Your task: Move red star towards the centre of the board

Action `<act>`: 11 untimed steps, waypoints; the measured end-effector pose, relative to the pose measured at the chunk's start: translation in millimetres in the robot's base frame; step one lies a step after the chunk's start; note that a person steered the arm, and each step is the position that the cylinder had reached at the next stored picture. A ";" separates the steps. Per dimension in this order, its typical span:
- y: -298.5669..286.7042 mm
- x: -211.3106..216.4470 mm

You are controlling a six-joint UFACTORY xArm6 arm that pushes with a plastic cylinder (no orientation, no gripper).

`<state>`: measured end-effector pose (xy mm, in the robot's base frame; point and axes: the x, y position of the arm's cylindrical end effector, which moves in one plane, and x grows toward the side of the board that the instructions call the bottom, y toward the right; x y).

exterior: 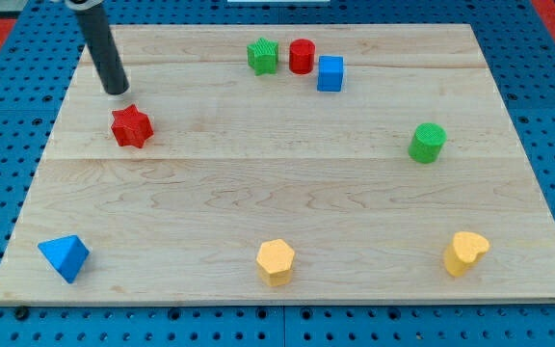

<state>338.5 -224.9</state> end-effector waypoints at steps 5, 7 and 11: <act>103.9 87.5; 58.2 93.1; 145.6 158.1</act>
<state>496.6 -79.2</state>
